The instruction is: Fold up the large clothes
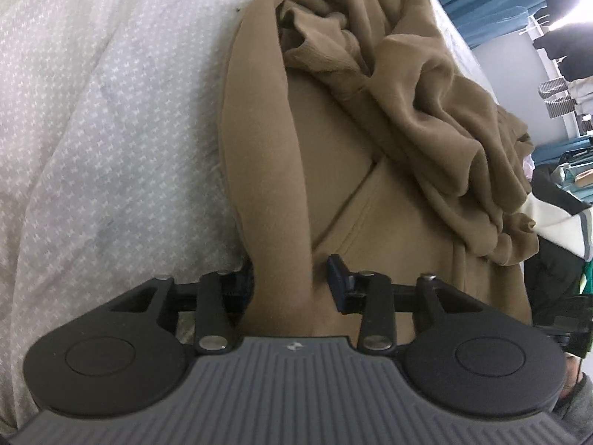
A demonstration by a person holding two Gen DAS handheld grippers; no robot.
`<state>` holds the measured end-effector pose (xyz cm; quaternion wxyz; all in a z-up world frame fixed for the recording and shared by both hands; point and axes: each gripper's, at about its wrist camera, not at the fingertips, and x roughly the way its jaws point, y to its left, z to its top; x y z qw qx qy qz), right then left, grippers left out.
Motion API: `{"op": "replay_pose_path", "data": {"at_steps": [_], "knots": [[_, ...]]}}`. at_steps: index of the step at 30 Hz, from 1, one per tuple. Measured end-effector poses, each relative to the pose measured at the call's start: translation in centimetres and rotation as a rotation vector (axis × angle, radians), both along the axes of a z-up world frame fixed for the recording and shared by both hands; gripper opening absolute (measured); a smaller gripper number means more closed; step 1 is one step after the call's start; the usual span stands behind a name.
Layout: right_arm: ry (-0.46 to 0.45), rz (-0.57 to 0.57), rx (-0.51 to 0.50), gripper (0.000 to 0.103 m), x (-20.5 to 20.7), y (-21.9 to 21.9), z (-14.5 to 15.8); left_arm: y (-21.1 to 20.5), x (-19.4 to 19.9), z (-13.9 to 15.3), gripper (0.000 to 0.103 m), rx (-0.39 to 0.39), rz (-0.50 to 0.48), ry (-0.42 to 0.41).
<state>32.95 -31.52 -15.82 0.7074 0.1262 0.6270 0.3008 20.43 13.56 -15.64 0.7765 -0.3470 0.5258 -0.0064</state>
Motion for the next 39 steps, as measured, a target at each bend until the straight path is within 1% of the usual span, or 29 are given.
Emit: {"op": "replay_pose_path", "data": {"at_steps": [2, 3, 5, 6, 7, 8, 11, 13, 14, 19, 22, 24, 27, 32, 35, 39], "knots": [[-0.081, 0.000, 0.004, 0.024, -0.4, 0.2, 1.4, -0.4, -0.4, 0.6, 0.017, 0.004, 0.029, -0.031], [-0.115, -0.005, 0.010, 0.023, -0.7, 0.1, 2.0, -0.3, -0.7, 0.9, 0.014, 0.002, 0.047, -0.049], [-0.165, -0.042, 0.030, 0.021, -1.1, -0.3, 3.3, 0.2, -1.4, 1.9, 0.013, -0.017, 0.080, -0.097], [-0.188, -0.061, 0.054, 0.020, -0.9, -2.0, 3.7, 0.4, -1.7, 2.5, 0.012, -0.025, 0.091, -0.124], [-0.216, -0.088, 0.077, 0.019, -1.1, -2.5, 4.4, 0.6, -2.0, 2.9, 0.012, -0.033, 0.098, -0.146], [-0.233, -0.115, 0.100, 0.015, -1.4, -3.4, 4.9, 0.7, -2.3, 3.6, 0.012, -0.041, 0.109, -0.168], [-0.293, -0.170, 0.168, 0.014, -2.2, -4.7, 6.4, 1.1, -2.9, 4.9, 0.011, -0.056, 0.125, -0.208], [-0.328, -0.187, 0.202, 0.014, -2.6, -5.5, 7.3, 1.2, -3.2, 5.8, 0.011, -0.064, 0.136, -0.219], [-0.340, -0.193, 0.214, 0.013, -2.5, -6.3, 7.5, 1.5, -3.5, 6.1, 0.011, -0.066, 0.139, -0.226], [-0.393, -0.228, 0.294, 0.013, -4.0, -7.1, 9.5, 2.9, -6.1, 8.2, 0.011, -0.101, 0.171, -0.246], [-0.411, -0.242, 0.352, 0.013, -5.7, -8.1, 10.9, 4.0, -8.9, 9.6, 0.011, -0.118, 0.201, -0.255], [-0.419, -0.276, 0.405, 0.013, -6.7, -8.7, 11.5, 4.6, -10.8, 10.2, 0.011, -0.151, 0.234, -0.256], [-0.427, -0.321, 0.459, 0.013, -8.6, -9.5, 12.3, 4.6, -13.7, 12.1, 0.011, -0.155, 0.251, -0.305], [-0.467, -0.342, 0.497, 0.013, -12.3, -10.2, 14.6, 3.7, -18.7, 15.5, 0.011, -0.150, 0.249, -0.369], [-0.487, -0.350, 0.512, 0.013, -14.5, -10.4, 15.7, 3.7, -22.0, 16.5, 0.011, -0.163, 0.264, -0.389], [-0.473, -0.381, 0.530, 0.013, -16.5, -11.2, 15.6, 3.2, -25.2, 17.1, 0.011, -0.140, 0.256, -0.426]]}}
